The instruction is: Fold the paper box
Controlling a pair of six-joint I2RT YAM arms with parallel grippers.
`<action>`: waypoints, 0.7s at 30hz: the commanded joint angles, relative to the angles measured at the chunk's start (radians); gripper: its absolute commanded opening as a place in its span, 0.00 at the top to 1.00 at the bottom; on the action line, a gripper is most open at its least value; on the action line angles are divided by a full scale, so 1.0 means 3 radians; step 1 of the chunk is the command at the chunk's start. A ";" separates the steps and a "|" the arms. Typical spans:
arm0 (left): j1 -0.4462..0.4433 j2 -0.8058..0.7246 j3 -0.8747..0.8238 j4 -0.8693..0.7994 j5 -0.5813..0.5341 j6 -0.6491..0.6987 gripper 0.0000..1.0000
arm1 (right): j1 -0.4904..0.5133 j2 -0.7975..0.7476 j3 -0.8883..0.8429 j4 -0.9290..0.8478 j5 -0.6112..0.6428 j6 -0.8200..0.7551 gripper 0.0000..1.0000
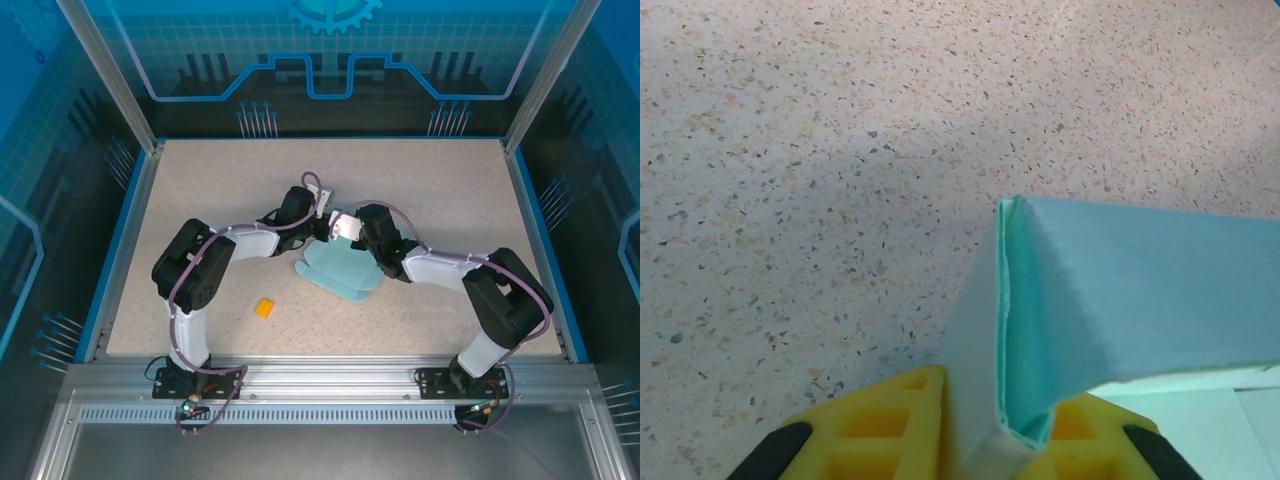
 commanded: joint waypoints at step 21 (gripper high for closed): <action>0.0105 -0.0104 0.0078 -0.0305 -0.0245 0.0498 1.00 | -0.0164 -0.0091 0.0154 -0.0586 -0.0130 0.0267 0.95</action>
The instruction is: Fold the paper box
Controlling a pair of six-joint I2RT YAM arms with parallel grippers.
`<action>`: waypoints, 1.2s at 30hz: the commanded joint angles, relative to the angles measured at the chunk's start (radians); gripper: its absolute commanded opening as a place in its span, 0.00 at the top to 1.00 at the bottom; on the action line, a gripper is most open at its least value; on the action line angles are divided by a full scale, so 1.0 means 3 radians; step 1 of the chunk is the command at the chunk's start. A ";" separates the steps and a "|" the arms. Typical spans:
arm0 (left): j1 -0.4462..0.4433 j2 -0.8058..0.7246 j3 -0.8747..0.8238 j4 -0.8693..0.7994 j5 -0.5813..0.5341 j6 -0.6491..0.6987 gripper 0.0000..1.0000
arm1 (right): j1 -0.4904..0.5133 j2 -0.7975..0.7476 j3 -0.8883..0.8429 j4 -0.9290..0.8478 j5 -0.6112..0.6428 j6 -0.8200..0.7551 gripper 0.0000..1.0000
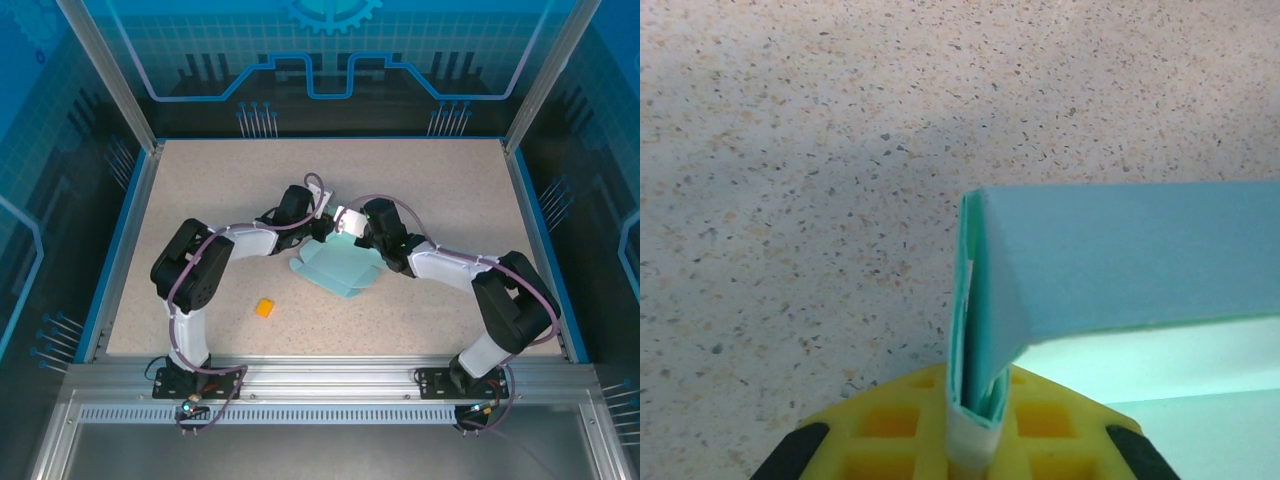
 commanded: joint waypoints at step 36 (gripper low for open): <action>0.0074 0.0177 0.0460 -0.0437 -0.0095 -0.0027 0.68 | -0.0050 0.0075 0.0022 -0.0220 -0.0311 0.0187 1.00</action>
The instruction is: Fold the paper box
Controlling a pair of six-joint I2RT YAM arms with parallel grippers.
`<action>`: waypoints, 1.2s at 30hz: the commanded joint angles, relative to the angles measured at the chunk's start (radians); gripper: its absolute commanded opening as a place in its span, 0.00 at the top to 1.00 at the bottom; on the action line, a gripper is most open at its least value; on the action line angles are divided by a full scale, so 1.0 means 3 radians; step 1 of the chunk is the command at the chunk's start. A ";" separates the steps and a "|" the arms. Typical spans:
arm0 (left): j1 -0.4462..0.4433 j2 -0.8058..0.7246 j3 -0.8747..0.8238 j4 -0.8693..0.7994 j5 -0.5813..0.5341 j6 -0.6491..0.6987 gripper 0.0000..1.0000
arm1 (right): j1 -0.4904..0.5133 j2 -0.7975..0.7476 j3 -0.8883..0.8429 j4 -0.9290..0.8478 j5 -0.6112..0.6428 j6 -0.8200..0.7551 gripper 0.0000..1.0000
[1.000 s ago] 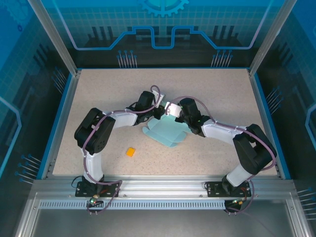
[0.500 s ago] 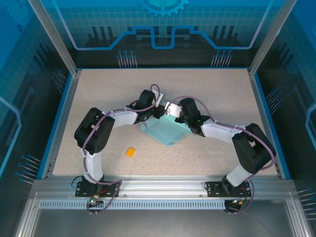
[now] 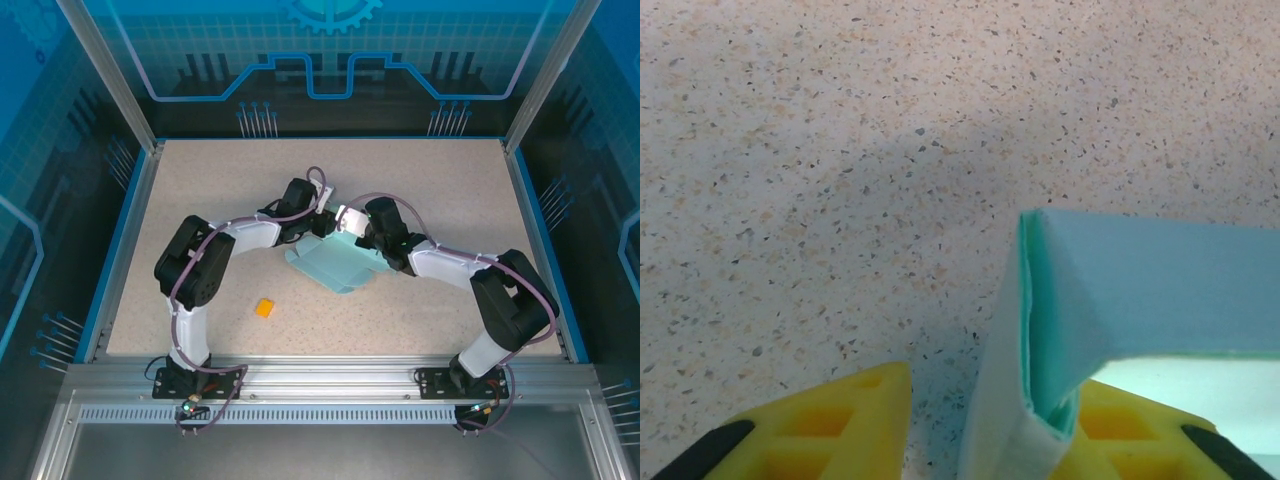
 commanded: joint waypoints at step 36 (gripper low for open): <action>-0.0033 0.0310 0.0630 -0.0766 -0.2012 -0.0470 0.90 | 0.0008 -0.0063 -0.0051 -0.0226 -0.0417 0.0114 1.00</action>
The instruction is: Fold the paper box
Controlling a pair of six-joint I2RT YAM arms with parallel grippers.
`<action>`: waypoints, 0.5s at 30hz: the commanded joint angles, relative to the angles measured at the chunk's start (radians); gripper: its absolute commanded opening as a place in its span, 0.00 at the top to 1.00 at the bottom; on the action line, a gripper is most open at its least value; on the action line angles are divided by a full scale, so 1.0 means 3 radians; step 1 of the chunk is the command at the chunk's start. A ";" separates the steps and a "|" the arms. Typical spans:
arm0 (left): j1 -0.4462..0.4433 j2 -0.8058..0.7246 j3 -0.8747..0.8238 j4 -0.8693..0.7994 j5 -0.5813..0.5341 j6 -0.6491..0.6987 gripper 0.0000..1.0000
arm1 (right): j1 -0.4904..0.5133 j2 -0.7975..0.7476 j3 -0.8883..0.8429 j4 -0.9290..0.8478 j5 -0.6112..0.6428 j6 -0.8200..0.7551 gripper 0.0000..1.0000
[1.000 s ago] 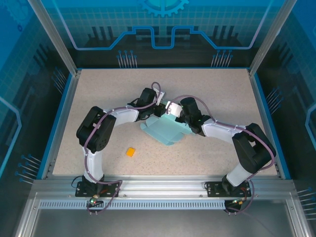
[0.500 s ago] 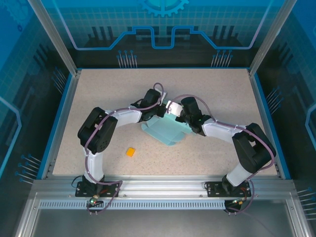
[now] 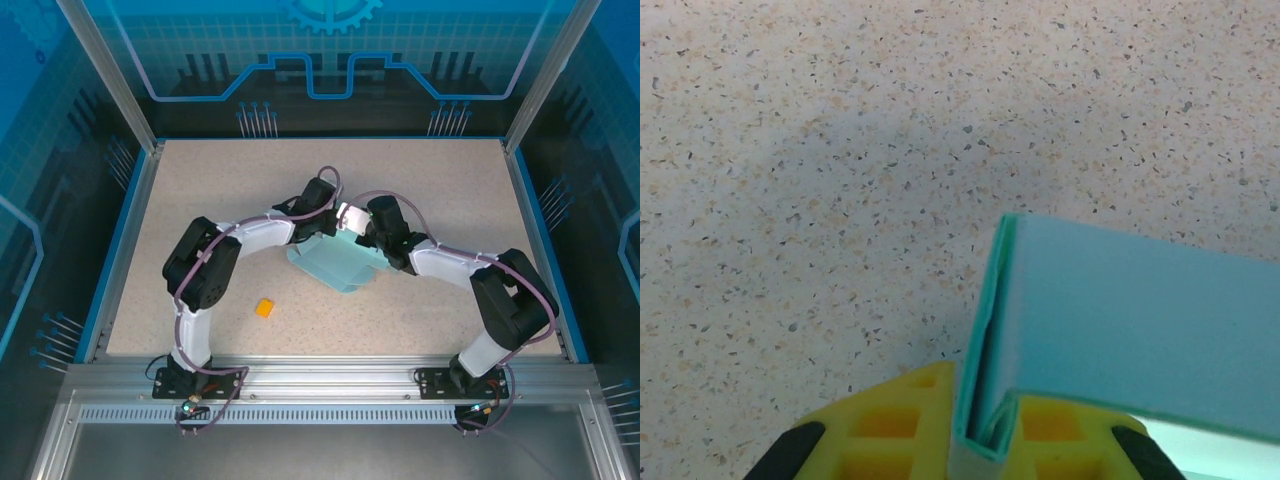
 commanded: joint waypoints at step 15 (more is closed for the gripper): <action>0.0252 -0.0042 -0.0193 0.0471 -0.0041 -0.0036 0.80 | -0.0007 -0.0044 -0.0035 -0.0189 -0.0055 0.0135 1.00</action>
